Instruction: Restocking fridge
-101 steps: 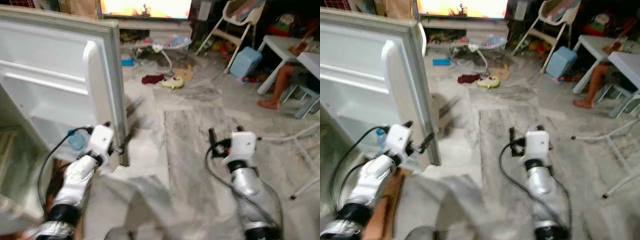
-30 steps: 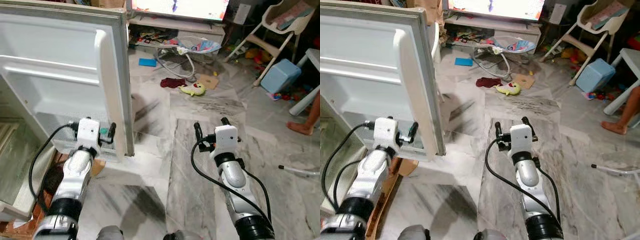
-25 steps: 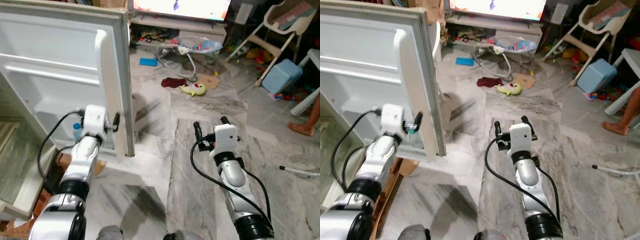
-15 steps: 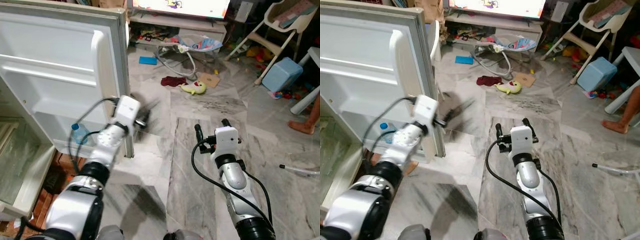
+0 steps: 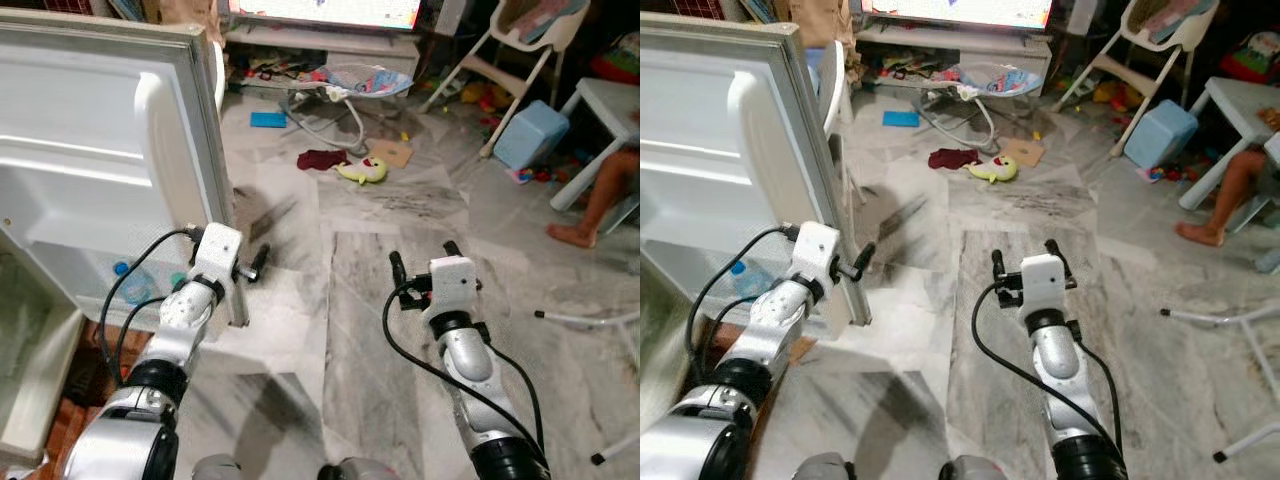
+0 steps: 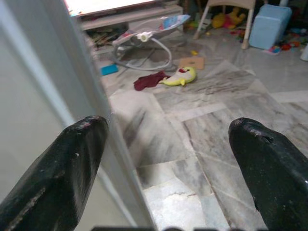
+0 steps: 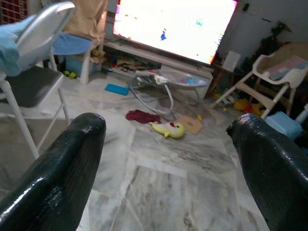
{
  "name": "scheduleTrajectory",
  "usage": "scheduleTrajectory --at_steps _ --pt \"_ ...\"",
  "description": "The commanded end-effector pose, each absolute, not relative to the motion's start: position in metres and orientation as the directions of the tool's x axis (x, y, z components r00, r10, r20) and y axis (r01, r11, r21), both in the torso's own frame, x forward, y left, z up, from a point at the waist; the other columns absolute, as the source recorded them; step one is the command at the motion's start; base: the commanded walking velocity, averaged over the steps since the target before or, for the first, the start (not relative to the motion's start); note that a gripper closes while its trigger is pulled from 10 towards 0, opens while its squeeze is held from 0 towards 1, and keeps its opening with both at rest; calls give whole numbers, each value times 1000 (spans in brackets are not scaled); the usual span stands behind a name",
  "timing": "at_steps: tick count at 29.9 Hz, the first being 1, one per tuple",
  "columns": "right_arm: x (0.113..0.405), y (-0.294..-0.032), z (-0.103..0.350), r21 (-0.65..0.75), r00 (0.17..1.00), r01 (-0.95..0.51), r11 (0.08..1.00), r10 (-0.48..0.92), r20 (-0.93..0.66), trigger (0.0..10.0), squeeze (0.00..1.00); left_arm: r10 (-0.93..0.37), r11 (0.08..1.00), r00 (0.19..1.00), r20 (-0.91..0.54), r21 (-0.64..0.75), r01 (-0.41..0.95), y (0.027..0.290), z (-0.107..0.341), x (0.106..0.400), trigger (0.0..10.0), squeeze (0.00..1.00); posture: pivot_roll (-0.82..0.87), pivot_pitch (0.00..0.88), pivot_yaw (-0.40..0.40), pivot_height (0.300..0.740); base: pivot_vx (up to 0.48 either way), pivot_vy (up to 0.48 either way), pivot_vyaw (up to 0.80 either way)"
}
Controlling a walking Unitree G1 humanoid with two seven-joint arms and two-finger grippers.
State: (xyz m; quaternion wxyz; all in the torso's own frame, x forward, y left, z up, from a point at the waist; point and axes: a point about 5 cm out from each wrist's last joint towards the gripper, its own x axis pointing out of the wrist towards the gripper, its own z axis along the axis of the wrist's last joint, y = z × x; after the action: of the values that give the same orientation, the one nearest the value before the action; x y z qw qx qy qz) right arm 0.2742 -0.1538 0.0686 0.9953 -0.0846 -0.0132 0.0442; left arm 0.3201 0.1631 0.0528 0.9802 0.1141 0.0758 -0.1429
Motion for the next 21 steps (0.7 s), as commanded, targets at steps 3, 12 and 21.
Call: scheduleTrajectory --at_steps 3,12,21 --pt "277 -152 73 -168 995 -88 982 96 37 10000 0 -259 938 956 -135 202 282 164 59 322 10000 0 7 0 -86 740 480 0 0" --pt "279 -155 74 -172 995 -80 982 88 40 10000 0 -284 926 953 -110 226 302 149 72 334 10000 0 -6 0 -80 740 480 0 0" --pt "278 -154 73 -173 995 -78 982 86 41 10000 0 -313 923 946 -84 207 324 135 80 341 10000 0 -11 0 -75 740 342 0 0"
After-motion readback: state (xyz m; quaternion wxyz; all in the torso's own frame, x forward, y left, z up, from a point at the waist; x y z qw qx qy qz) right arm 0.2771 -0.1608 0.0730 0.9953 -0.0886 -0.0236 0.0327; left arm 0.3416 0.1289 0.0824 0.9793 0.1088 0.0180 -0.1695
